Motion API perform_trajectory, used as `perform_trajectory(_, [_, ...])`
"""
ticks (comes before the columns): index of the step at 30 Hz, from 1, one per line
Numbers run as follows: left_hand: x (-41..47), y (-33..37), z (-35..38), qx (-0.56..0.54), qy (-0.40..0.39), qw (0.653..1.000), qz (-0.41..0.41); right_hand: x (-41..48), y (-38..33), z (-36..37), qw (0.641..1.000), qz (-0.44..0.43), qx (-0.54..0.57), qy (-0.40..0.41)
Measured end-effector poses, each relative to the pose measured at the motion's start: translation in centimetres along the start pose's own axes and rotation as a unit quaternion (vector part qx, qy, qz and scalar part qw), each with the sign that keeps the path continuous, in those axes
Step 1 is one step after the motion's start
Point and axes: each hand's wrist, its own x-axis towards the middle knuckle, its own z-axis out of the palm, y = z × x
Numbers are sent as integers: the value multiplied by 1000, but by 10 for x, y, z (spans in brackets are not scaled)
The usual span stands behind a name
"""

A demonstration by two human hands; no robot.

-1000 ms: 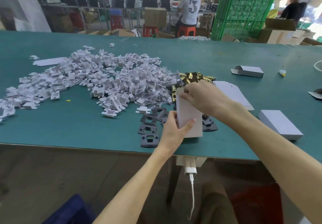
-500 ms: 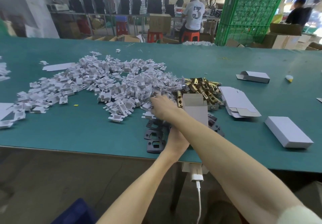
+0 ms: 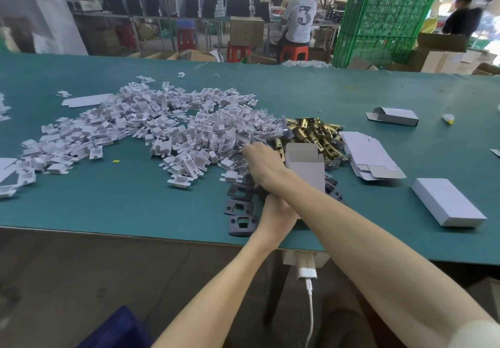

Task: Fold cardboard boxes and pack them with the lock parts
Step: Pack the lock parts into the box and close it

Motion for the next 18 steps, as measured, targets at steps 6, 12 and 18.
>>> perform_trajectory(6, [2,3,-4,-69,3,998,14,-10,14,-34,980,-9,182,80])
perform_trajectory(12, [-1,3,-1,-113,26,993,-2,-25,60,-92,942,38,297,152])
perform_trajectory(18, [-2,6,-2,-133,23,991,-2,-44,100,-90,957,66,260,110])
